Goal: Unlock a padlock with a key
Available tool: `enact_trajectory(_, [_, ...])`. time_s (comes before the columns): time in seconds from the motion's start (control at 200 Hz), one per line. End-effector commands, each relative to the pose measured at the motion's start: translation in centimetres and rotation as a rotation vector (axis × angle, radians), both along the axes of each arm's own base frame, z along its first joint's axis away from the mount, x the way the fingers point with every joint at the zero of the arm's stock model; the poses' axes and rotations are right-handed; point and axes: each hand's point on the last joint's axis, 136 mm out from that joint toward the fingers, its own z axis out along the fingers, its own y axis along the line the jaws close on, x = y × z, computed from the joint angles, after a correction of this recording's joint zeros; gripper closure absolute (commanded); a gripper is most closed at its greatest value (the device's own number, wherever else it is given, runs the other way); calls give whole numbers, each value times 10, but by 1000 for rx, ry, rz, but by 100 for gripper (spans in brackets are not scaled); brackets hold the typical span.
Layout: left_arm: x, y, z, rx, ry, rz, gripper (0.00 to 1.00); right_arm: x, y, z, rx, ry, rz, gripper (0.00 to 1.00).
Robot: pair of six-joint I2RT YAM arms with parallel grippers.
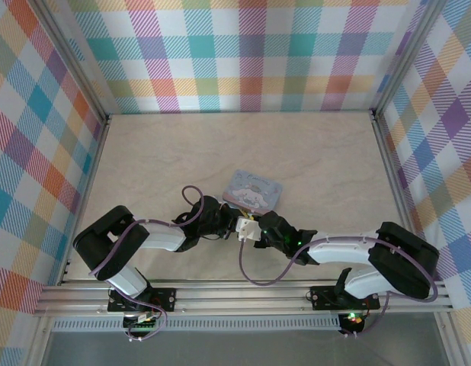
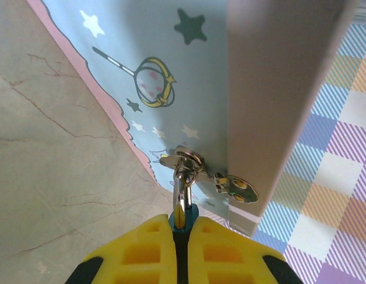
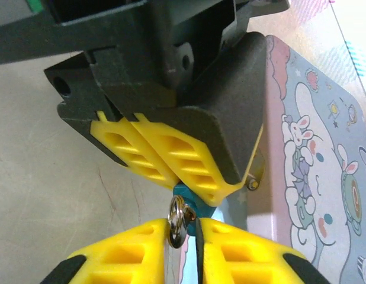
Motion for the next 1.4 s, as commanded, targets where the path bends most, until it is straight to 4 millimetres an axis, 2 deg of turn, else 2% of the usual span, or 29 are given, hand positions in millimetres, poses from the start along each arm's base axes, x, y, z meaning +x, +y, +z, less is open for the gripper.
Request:
enact_trajectory(0.0, [-8,-8,7,-19,19,-33,100,8,12,17,63,-28,-17,84])
enact_trajectory(0.205, [-8,-8,8,-20,20,-32,100,11,10,16,77,-29,-53,91])
enact_trajectory(0.41, [-8,-8,9,-23,19,-33,100,23,7,30,142,-38,-154,100])
enact_trajectory(0.59, [-7,-8,10,-25,17,-31,100,25,11,40,255,24,-222,100])
enact_trajectory(0.745, [-8,-8,9,-23,18,-32,100,25,18,35,353,115,-277,100])
enact_trajectory(0.92, [-8,-7,6,-17,21,-29,100,22,27,20,470,242,-333,100])
enact_trajectory(1.125, [-9,-3,0,24,14,-33,100,20,24,3,476,305,-379,100])
enact_trajectory(1.295, [-6,2,0,48,-8,-33,71,17,15,-8,501,373,-418,100])
enact_trajectory(1.395, [-4,8,3,72,-19,-35,61,12,13,-14,507,409,-424,100])
